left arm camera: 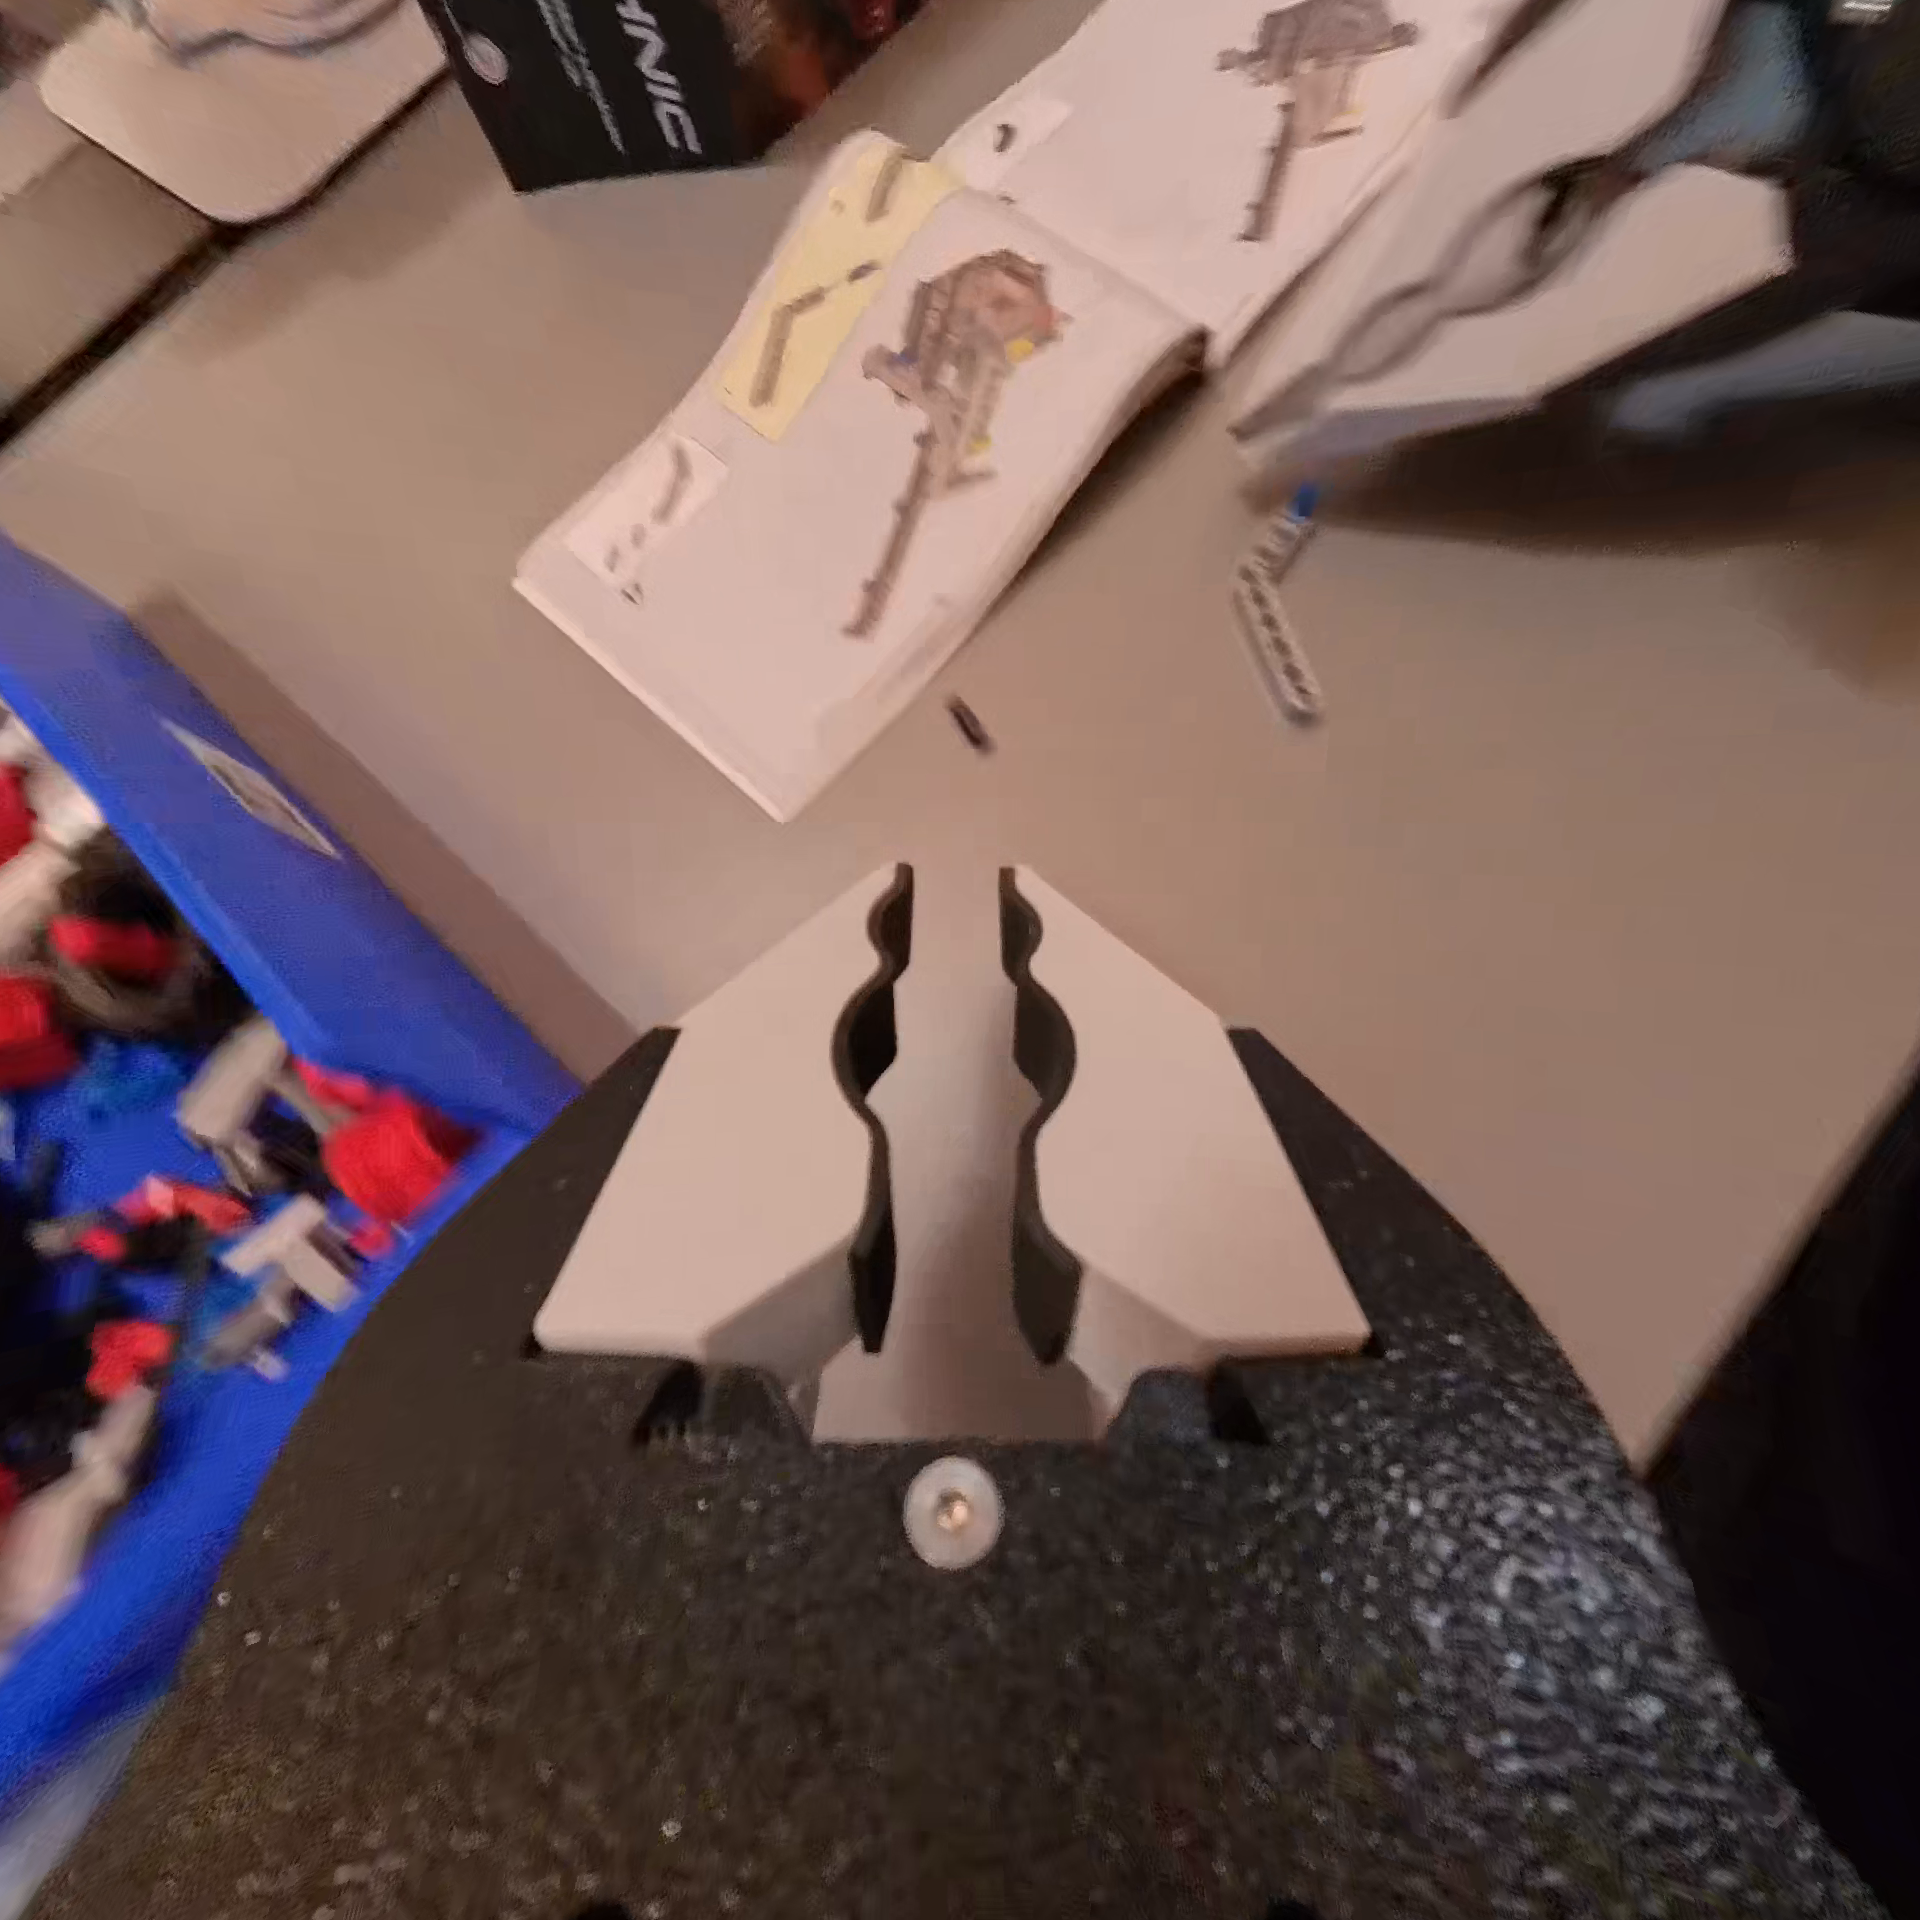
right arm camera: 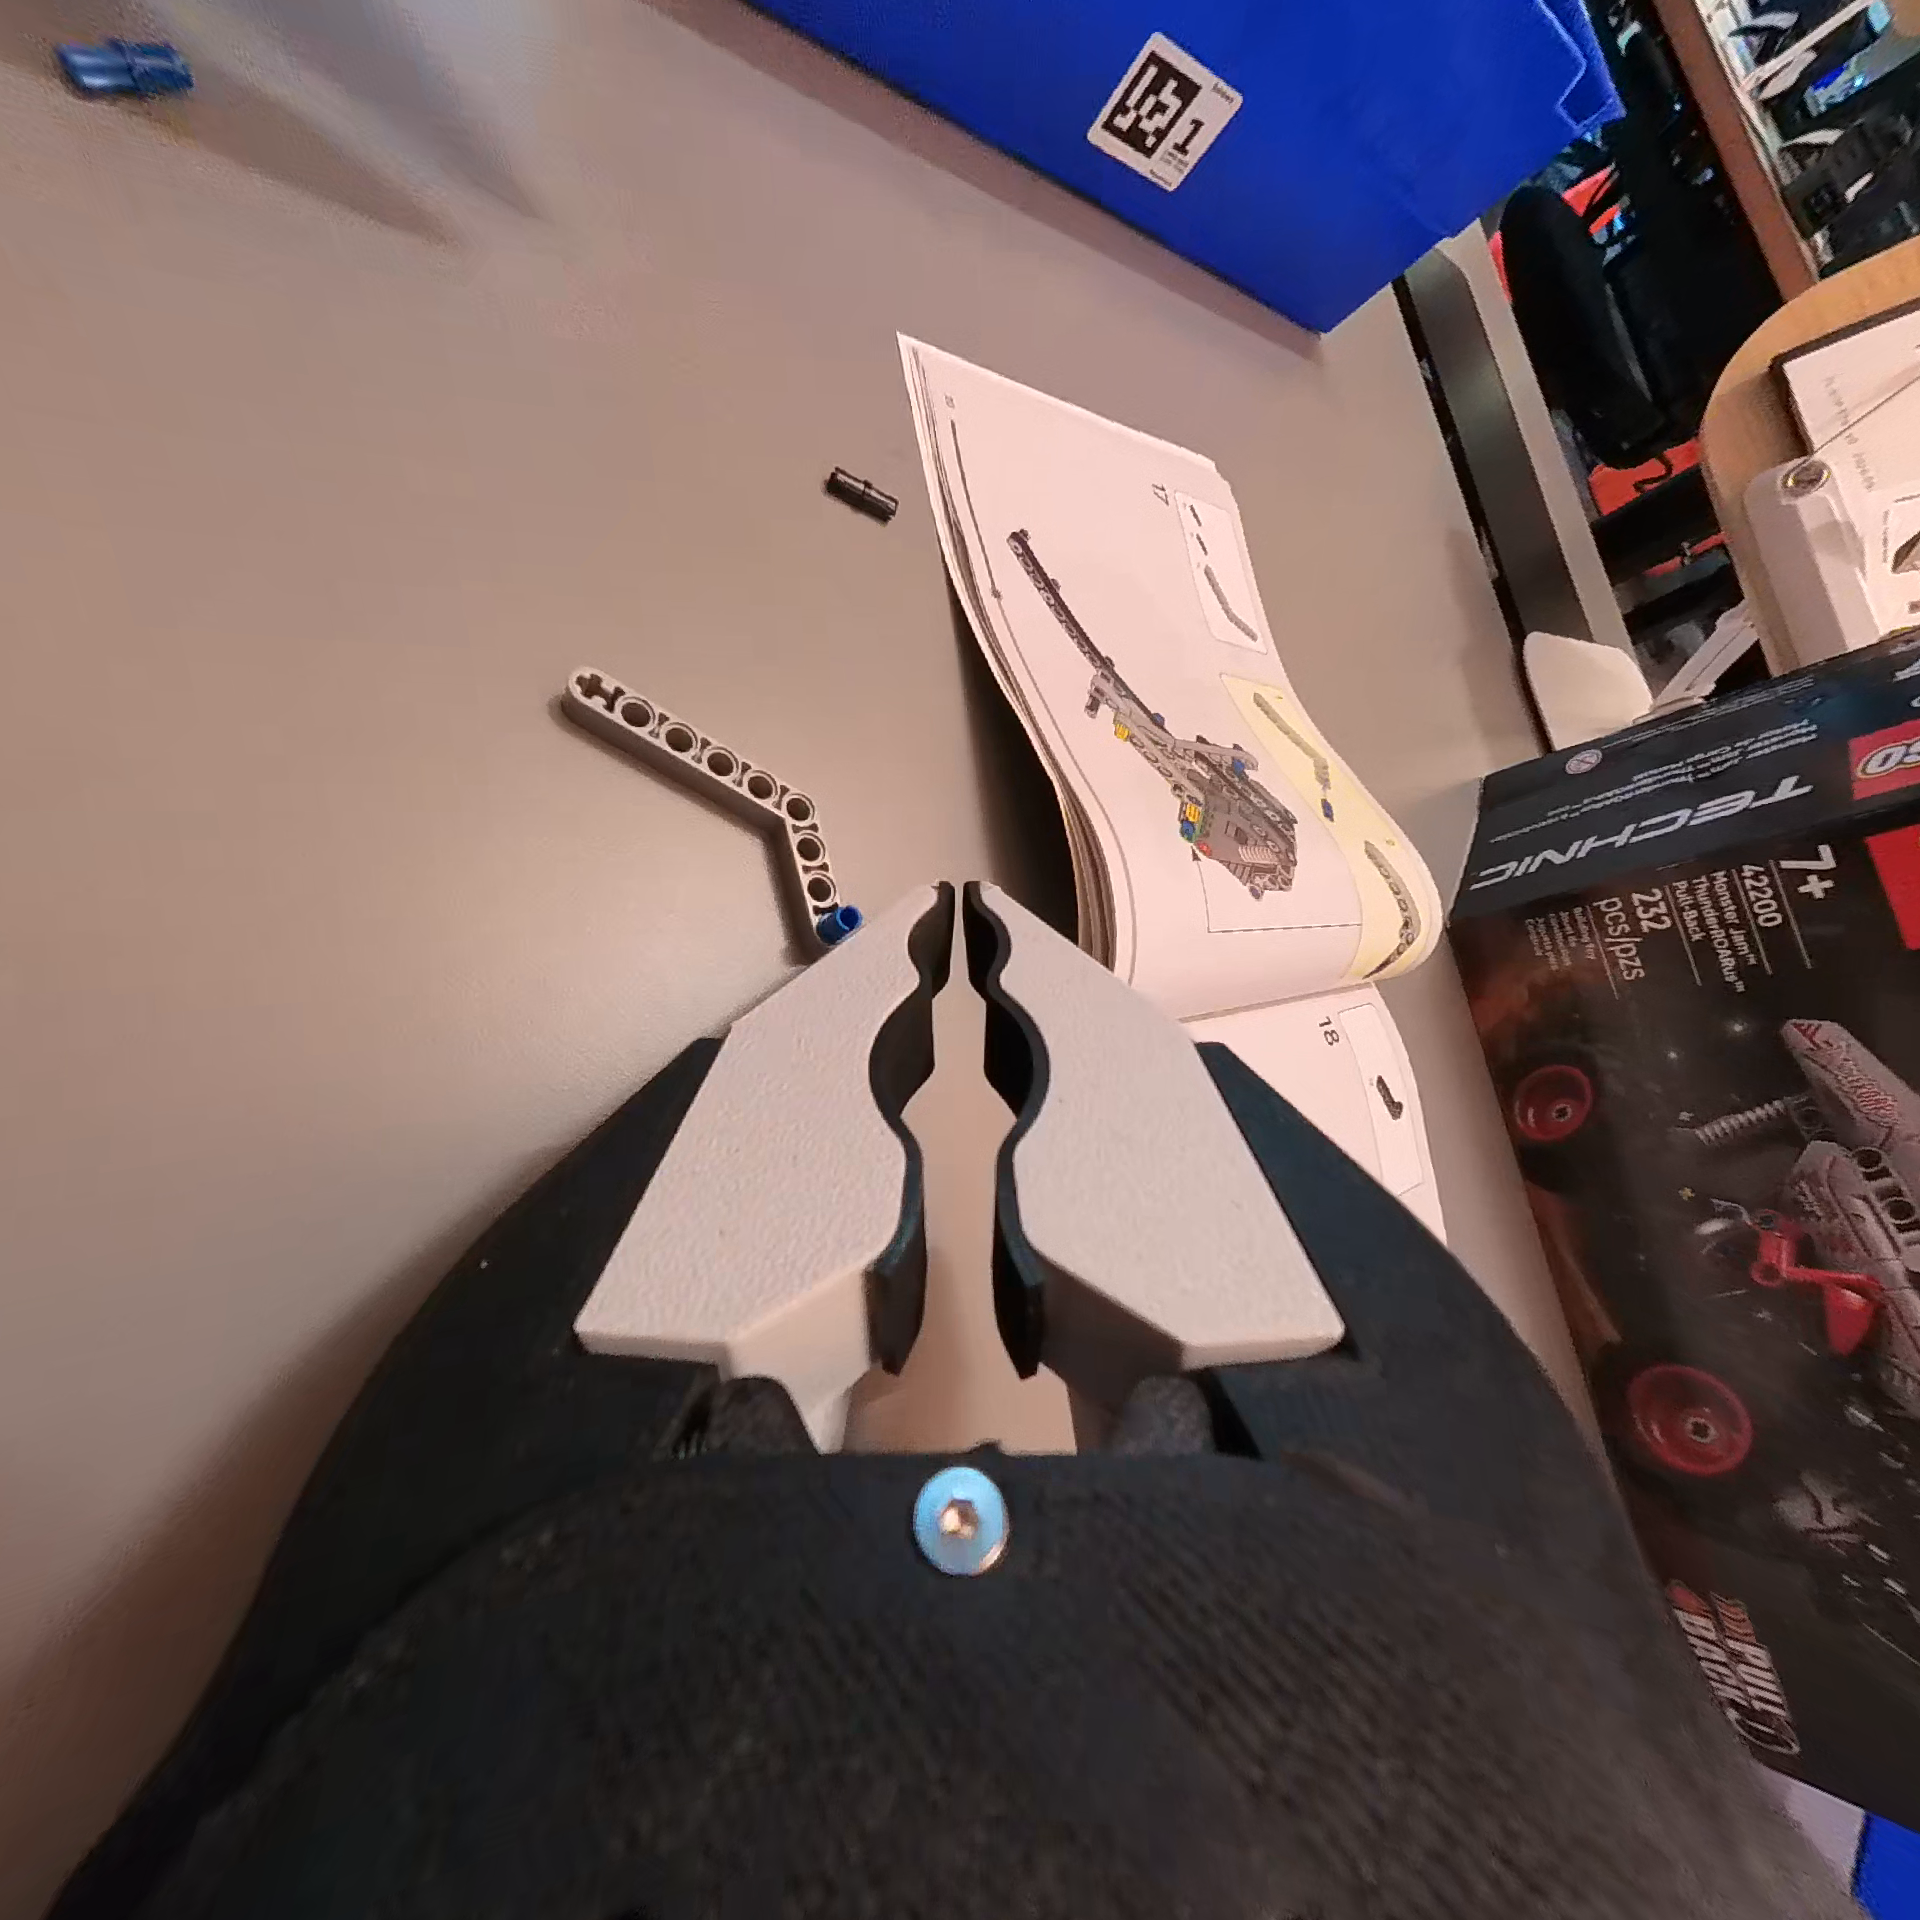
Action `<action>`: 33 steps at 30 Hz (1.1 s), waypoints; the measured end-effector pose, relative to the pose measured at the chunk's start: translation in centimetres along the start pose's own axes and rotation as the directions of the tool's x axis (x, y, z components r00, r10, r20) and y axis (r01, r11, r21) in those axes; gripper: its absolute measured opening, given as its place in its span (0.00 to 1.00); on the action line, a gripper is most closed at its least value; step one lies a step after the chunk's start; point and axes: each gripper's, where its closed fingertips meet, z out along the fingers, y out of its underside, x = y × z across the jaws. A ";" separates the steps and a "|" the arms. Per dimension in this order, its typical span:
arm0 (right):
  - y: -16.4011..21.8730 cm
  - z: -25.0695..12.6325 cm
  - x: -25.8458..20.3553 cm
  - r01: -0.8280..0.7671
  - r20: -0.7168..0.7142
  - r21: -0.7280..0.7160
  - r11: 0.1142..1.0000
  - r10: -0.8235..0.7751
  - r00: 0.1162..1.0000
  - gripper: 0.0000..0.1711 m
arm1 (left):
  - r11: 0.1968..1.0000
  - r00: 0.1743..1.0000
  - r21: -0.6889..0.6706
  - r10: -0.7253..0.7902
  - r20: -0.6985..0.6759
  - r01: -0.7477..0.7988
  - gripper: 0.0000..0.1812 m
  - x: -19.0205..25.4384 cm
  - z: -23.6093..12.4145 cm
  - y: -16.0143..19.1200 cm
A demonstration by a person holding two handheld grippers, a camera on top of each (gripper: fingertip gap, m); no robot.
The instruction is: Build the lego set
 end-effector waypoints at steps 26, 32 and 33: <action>-3.5 0.2 -0.3 0.137 -0.040 0.083 0.987 -0.134 0.990 0.00 | 0.976 0.966 0.174 -0.165 0.199 0.131 0.07 1.9 -2.8 4.6; -3.4 0.2 -0.4 0.123 -0.020 0.088 0.988 -0.122 0.992 0.00 | 0.999 0.997 0.048 -0.025 0.067 0.021 0.08 5.5 -1.3 6.2; -3.4 0.2 -0.4 0.135 -0.024 0.082 0.987 -0.133 0.991 0.00 | 1.000 0.997 0.016 -0.001 0.079 0.000 0.08 5.3 -0.7 6.5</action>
